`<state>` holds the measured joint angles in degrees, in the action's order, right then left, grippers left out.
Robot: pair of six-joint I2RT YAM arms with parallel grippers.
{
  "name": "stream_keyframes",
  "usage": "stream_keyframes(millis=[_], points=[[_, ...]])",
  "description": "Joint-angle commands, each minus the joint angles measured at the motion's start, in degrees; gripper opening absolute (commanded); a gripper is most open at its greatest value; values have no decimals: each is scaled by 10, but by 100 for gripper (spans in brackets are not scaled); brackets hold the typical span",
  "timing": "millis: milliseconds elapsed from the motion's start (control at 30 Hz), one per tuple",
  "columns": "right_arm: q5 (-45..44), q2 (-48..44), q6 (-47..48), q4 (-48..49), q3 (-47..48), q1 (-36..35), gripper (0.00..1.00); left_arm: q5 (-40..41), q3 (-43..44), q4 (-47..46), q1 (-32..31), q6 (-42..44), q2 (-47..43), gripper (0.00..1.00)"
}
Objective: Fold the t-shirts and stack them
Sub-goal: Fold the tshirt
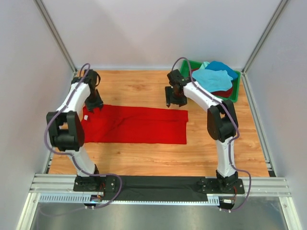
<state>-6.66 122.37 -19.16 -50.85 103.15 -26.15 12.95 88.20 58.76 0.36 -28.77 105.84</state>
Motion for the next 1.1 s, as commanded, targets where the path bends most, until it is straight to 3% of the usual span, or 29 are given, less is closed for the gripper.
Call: stream_keyframes(millis=[0, 100, 200, 333, 433, 767, 1067], points=[[133, -43, -5, 38, 26, -35, 66, -145, -66, -56, -2, 91, -76, 45], [225, -21, -52, 80, 18, -40, 66, -230, -133, -95, -24, 101, -95, 42], [250, 1, -52, 63, 41, -40, 66, -241, -162, -123, -34, 94, -91, 35], [227, -9, -27, 51, 29, -36, 66, -231, -157, -146, -47, 69, -76, 35], [233, -25, -26, 57, 6, -34, 66, -178, -128, -111, -54, 50, -50, 37], [228, -45, -26, 74, -40, -30, 66, -130, -84, -64, -58, 20, 6, 40], [230, -45, -30, 75, -43, -25, 66, -151, -75, -62, -58, 28, 31, 29]])
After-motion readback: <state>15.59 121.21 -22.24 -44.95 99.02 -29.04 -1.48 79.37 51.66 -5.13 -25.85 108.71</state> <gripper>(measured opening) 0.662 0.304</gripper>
